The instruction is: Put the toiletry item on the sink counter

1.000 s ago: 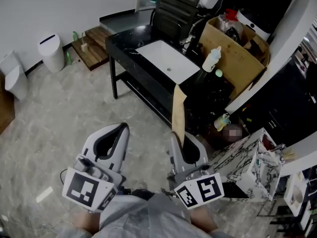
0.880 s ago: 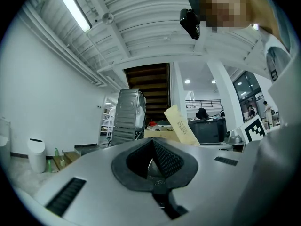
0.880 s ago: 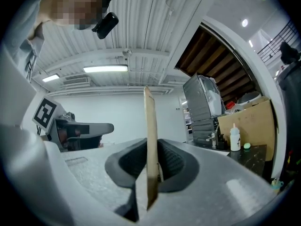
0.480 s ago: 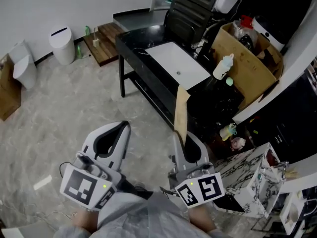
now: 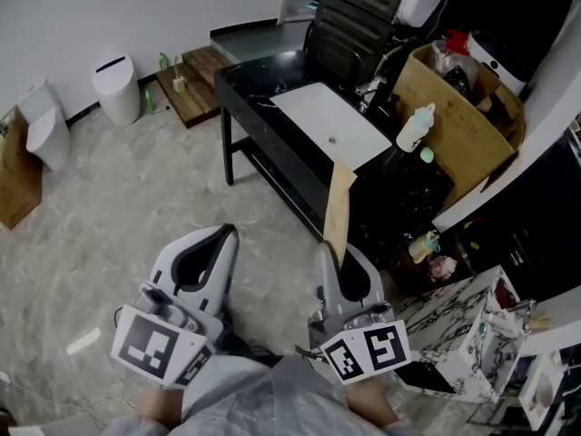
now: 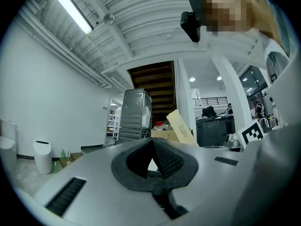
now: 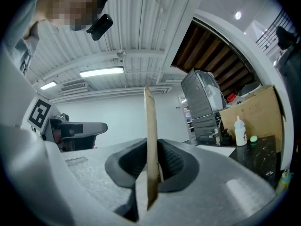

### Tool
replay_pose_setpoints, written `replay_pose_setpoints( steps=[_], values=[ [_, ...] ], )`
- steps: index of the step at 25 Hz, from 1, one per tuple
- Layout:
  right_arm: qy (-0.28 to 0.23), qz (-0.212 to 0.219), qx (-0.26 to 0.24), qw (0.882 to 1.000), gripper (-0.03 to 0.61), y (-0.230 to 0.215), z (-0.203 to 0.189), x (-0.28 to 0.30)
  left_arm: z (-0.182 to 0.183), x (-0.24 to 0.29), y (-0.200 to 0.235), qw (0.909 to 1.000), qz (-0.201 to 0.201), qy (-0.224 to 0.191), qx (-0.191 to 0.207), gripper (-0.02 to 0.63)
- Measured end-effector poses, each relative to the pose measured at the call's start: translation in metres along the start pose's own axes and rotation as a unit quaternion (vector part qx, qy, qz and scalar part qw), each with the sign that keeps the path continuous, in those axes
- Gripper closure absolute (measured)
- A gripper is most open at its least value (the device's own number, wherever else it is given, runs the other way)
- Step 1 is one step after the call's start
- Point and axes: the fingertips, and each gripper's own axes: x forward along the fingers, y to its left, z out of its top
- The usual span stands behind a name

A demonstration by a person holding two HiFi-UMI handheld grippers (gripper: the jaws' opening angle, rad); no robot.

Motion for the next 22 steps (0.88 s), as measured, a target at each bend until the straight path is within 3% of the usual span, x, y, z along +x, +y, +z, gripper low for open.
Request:
replay_pose_setpoints(
  steps=[15,22],
  values=[
    [-0.009,-0.061,-0.029,0.998,0.528,-0.021,0.006,0.094,-0.003,0.083,0.086,0.9984,-0.057,-0.006,-0.005,0.609],
    [-0.010,-0.089,-0.002,0.996,0.528,-0.024,0.004,0.157,0.001,0.116,0.145,0.9971,-0.076,-0.003,-0.004,0.609]
  ],
)
